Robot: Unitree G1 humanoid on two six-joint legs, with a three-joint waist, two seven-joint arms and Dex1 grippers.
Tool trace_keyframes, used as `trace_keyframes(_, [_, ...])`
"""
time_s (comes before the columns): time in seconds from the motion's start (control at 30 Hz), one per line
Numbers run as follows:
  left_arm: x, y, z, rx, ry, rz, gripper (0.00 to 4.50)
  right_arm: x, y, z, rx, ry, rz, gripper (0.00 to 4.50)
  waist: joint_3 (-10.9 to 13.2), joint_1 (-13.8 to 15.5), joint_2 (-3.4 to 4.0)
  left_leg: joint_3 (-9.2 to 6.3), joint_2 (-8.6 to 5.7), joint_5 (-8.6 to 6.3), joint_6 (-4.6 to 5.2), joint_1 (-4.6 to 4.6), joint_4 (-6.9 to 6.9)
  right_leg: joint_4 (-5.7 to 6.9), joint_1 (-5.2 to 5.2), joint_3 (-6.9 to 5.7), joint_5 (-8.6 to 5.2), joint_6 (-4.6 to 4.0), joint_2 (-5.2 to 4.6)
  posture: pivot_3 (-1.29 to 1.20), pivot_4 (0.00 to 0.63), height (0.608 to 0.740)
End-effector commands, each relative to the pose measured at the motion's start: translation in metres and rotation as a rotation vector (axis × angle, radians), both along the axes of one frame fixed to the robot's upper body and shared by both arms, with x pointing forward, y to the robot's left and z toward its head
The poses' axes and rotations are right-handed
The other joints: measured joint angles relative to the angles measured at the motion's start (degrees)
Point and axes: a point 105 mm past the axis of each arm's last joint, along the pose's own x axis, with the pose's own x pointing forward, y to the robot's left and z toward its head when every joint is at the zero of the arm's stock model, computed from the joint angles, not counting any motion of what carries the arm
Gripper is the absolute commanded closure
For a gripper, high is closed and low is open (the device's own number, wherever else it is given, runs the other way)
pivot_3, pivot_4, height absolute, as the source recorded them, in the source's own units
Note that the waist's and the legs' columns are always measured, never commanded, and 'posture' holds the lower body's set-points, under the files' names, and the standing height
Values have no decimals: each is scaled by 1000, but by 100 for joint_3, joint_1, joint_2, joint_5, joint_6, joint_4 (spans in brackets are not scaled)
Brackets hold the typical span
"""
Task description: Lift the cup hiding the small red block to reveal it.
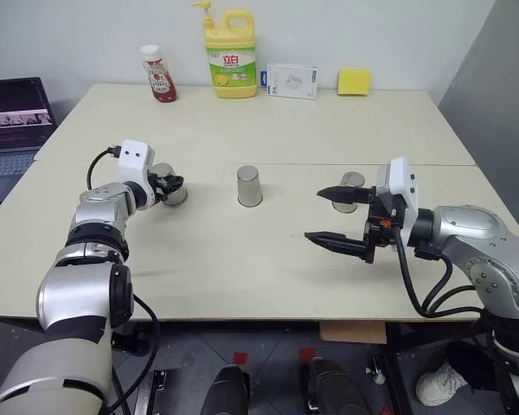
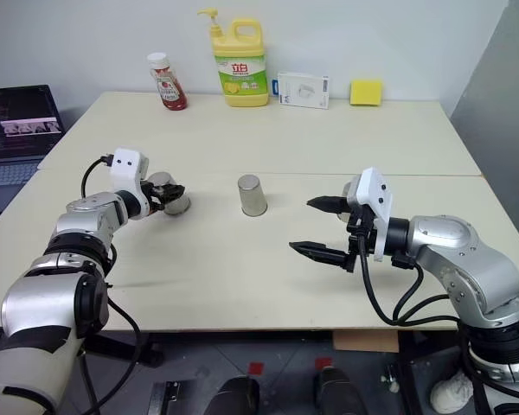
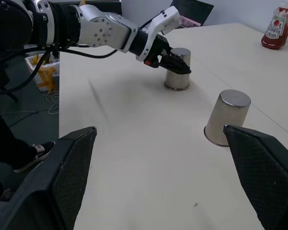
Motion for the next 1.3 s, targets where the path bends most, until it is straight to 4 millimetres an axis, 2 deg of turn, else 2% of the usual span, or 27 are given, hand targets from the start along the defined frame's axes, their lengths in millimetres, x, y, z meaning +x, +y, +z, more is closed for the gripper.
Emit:
trace_keyframes(0.03, [-1,14,64,-49,-184,-6,1819,-4,2,7,10,-33,24,0,0,-3,0,0,0,0,0,-1,0,0,-2,0,0,0,0,0,150,740])
trace_keyframes(0.1, [-6,22,79,-53,-223,4,1819,-4,2,7,12,-32,24,0,0,-7,0,0,1,0,0,-5,0,1,-6,0,0,0,0,0,150,740])
trace_keyframes(0.17, [-9,30,81,-34,-229,34,1819,-3,2,7,14,-30,24,0,0,-12,0,0,2,0,0,-9,0,2,-12,1,0,0,1,0,150,740])
trace_keyframes(0.3, [-17,58,52,48,-152,172,1819,-1,5,7,19,-29,37,0,-1,-11,1,2,1,0,0,-4,-1,5,-11,3,0,-1,0,0,150,740])
trace_keyframes(0.43, [-19,64,33,27,-106,219,1819,1,6,7,20,-33,45,0,0,-3,0,1,1,0,0,-4,3,7,-10,1,1,0,-2,0,150,740])
trace_keyframes(0.53, [-25,76,17,-3,-61,291,1819,1,6,7,16,-34,47,0,-1,5,-1,-4,1,0,0,-11,8,7,-12,-3,1,-1,-1,0,150,740])
trace_keyframes(0.73, [-28,84,9,-53,-38,350,1819,0,4,6,11,-32,36,0,-2,1,-3,-3,-3,0,0,-14,6,4,-12,-4,15,-24,-6,0,150,740])
trace_keyframes(0.77, [-28,86,10,-58,-42,362,1117,1,3,6,11,-32,35,0,-2,1,-3,-2,-3,0,0,-13,6,4,-12,-4,15,-24,-7,0,150,740])
trace_keyframes(0.93, [-26,87,23,-43,-78,365,94,0,2,6,13,-31,28,0,-2,1,-3,-3,-3,0,0,-12,6,6,-12,-5,15,-23,-7,0,150,740])
trace_keyframes(1.1, [-25,92,58,-12,-192,362,34,0,0,7,23,-35,14,0,-2,0,-3,-2,-3,0,0,-13,7,6,-12,-4,16,-23,-7,0,150,740])
trace_keyframes(1.13, [-25,91,74,-5,-242,343,34,0,-1,7,30,-38,6,0,-2,0,-3,-2,-3,0,0,-13,7,6,-12,-4,16,-24,-7,0,150,740])
trace_keyframes(1.23, [-29,82,105,121,-345,249,34,2,-5,8,39,-47,-24,0,-2,-1,-4,-4,-2,1,-1,-15,6,5,-13,-6,16,-24,-7,0,150,740])
trace_keyframes(1.3, [-34,71,114,194,-374,165,34,3,-10,8,43,-53,-47,0,-2,0,-4,-2,-2,1,-2,-16,6,5,-14,-3,17,-25,-8,0,150,740])
